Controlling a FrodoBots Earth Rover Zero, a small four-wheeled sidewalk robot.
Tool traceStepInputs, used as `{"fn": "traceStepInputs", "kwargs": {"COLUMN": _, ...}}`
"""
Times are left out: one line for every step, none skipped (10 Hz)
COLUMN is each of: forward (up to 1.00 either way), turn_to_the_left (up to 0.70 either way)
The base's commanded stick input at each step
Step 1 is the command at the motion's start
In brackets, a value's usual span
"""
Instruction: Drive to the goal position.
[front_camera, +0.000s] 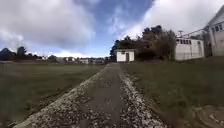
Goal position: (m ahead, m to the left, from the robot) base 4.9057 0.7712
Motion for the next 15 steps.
{"fn": "traceStepInputs", "kwargs": {"forward": 1.00, "turn_to_the_left": 0.00}}
{"fn": "traceStepInputs", "kwargs": {"forward": 1.00, "turn_to_the_left": 0.00}}
{"fn": "traceStepInputs", "kwargs": {"forward": 1.00, "turn_to_the_left": 0.00}}
{"fn": "traceStepInputs", "kwargs": {"forward": 1.00, "turn_to_the_left": 0.00}}
{"fn": "traceStepInputs", "kwargs": {"forward": 1.00, "turn_to_the_left": 0.00}}
{"fn": "traceStepInputs", "kwargs": {"forward": 1.00, "turn_to_the_left": 0.00}}
{"fn": "traceStepInputs", "kwargs": {"forward": 1.00, "turn_to_the_left": 0.00}}
{"fn": "traceStepInputs", "kwargs": {"forward": 1.00, "turn_to_the_left": 0.00}}
{"fn": "traceStepInputs", "kwargs": {"forward": 1.00, "turn_to_the_left": 0.00}}
{"fn": "traceStepInputs", "kwargs": {"forward": 1.00, "turn_to_the_left": 0.00}}
{"fn": "traceStepInputs", "kwargs": {"forward": 1.00, "turn_to_the_left": -0.10}}
{"fn": "traceStepInputs", "kwargs": {"forward": 1.00, "turn_to_the_left": -0.25}}
{"fn": "traceStepInputs", "kwargs": {"forward": 1.00, "turn_to_the_left": -0.36}}
{"fn": "traceStepInputs", "kwargs": {"forward": 1.00, "turn_to_the_left": -0.14}}
{"fn": "traceStepInputs", "kwargs": {"forward": 1.00, "turn_to_the_left": 0.00}}
